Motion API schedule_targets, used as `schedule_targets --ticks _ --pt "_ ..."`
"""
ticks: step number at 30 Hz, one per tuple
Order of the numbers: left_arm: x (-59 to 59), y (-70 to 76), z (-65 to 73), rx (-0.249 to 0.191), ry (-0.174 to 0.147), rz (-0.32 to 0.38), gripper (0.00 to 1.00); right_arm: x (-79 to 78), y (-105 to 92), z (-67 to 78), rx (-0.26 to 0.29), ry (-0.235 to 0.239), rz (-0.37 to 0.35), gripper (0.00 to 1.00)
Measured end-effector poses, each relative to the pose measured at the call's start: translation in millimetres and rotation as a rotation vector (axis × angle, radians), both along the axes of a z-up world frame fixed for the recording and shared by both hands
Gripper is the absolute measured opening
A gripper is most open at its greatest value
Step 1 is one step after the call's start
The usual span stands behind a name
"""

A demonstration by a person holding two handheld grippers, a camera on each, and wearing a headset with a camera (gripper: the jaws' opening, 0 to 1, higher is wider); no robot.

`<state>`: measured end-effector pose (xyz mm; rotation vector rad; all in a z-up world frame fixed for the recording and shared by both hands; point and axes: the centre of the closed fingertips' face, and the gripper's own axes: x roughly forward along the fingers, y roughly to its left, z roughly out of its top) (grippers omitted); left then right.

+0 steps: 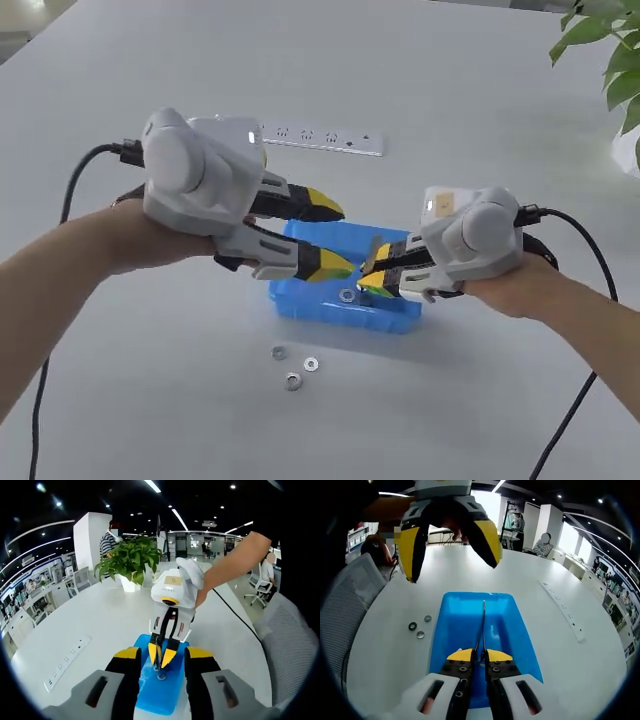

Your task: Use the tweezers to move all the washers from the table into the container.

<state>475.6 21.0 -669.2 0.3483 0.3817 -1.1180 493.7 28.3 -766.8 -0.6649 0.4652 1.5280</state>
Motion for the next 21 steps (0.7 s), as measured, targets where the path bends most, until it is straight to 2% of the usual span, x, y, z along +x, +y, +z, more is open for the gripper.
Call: schedule_targets --ticks 2,4,7,10,19,21 --pt "4.0 -4.3 -2.6 0.017 -0.007 -0.015 0.35 0.4 0.0 -0.3 -0.001 -0.001 0.003 0.09" --pt "6.4 -8.3 -6.2 0.028 0.000 -0.031 0.30 0.9 0.0 -0.5 -0.002 -0.001 0.003 0.09" --pt "9.2 -12.6 -11.3 0.047 0.001 -0.050 0.27 2.0 0.4 -1.1 -0.003 -0.002 0.006 0.09" --pt "10.1 -17.5 -15.6 0.046 0.016 -0.074 0.25 2.4 0.8 -1.8 -0.006 -0.005 0.010 0.09" --pt "14.9 -20.0 -25.3 0.073 0.012 -0.113 0.14 2.5 2.0 -3.4 -0.016 -0.014 0.027 0.09" --pt "14.0 -20.6 -26.0 0.075 0.013 -0.126 0.09 2.6 2.1 -3.4 -0.016 -0.015 0.028 0.09"
